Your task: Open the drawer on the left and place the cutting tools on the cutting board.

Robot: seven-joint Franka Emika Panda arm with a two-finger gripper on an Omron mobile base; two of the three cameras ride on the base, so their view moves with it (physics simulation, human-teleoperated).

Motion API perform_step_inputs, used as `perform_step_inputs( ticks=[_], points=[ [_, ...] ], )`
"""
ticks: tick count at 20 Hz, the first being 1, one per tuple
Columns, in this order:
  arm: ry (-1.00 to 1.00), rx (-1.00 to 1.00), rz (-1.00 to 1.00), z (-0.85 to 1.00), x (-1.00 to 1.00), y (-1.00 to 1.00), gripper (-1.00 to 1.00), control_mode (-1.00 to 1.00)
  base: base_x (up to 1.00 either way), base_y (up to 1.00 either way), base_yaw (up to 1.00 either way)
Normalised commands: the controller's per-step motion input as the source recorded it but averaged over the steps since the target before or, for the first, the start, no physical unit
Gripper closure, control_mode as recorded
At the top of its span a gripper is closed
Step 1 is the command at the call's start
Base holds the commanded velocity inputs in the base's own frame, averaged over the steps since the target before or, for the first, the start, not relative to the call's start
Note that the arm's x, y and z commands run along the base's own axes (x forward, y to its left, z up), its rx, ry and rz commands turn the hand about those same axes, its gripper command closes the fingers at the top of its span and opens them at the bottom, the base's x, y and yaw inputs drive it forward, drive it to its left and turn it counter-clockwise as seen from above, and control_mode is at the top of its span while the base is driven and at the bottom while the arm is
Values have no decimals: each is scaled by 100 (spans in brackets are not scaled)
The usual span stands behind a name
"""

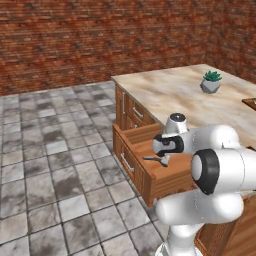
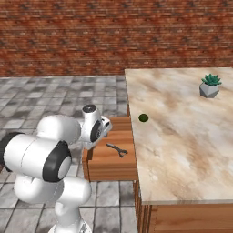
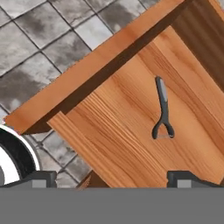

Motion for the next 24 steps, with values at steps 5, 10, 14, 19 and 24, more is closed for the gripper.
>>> perform_step_inputs(
  ticks=[5, 10, 14, 19, 24],
  points=[
    [12, -7, 0, -22, 34, 0, -100, -100, 0, 0, 0],
    [13, -5, 0, -12, 22, 0, -100, -100, 0, 0, 0],
    [14, 0, 0, -20, 19, 0, -100, -100, 0, 0, 0],
    [4, 0, 0, -36, 21, 0, -100, -100, 0, 0, 0],
    [0, 0, 0, -37, 20, 0, -100, -100, 0, 0, 0]
  ],
)
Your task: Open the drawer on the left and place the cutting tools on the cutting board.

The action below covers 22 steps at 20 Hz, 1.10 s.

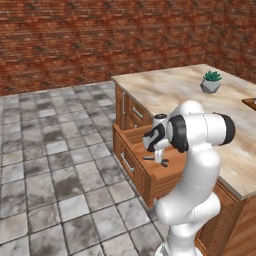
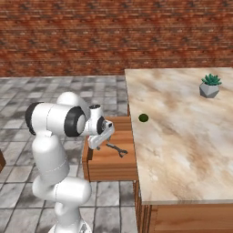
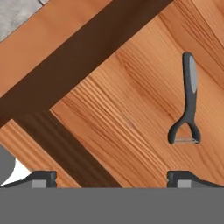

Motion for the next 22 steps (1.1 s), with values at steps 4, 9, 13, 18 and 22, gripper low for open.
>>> perform_step_inputs(
  ticks=[4, 9, 13, 18, 22],
  points=[
    [-7, 0, 0, -21, 18, -7, -100, -100, 0, 0, 0],
    [-2, 0, 0, -14, 34, 0, -100, -100, 0, 0, 0],
    [0, 0, 0, -7, 43, 0, -100, -100, 0, 0, 0],
    [0, 0, 0, -15, 46, -2, -100, -100, 0, 0, 0],
    [0, 0, 0, -22, 58, -6, -100, -100, 0, 0, 0]
  ],
)
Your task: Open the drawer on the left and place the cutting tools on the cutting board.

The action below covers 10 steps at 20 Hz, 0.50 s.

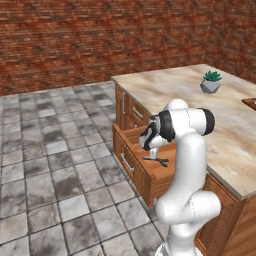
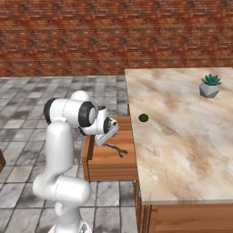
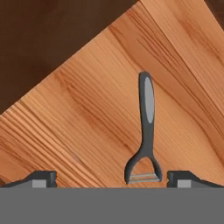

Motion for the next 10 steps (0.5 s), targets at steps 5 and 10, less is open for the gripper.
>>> perform_step_inputs(
  ticks=[5, 10],
  points=[
    [0, 0, 2, -33, 17, -12, -100, -100, 0, 0, 0],
    [0, 0, 3, -43, 0, -11, -100, -100, 0, 0, 0]
  ],
)
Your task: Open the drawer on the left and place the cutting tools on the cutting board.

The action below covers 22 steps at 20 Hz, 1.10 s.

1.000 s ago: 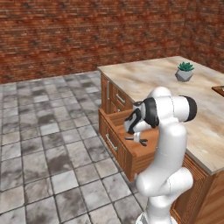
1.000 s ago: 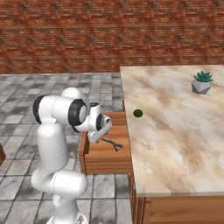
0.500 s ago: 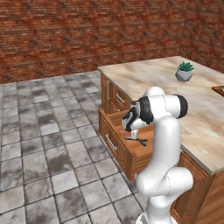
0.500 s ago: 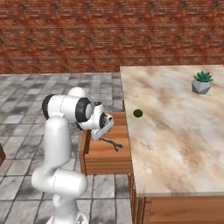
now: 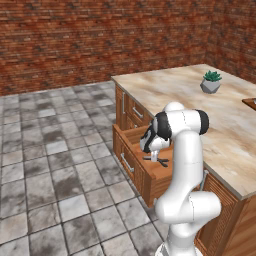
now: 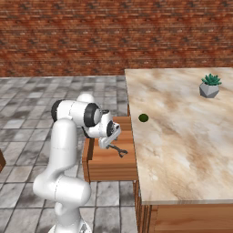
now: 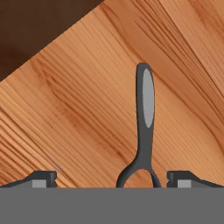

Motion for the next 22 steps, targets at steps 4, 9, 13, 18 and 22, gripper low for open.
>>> perform_step_inputs(
  ticks=[4, 9, 13, 18, 22],
  points=[
    [0, 0, 1, -33, 1, -3, -100, -100, 0, 0, 0],
    [0, 0, 0, -29, 8, -1, -100, -100, 0, 0, 0],
    [0, 0, 0, -22, 22, 0, -100, -100, 0, 0, 0],
    [0, 0, 0, -15, 25, -1, -100, -100, 0, 0, 0],
    [0, 0, 0, -8, 28, -6, -100, -100, 0, 0, 0]
  ],
)
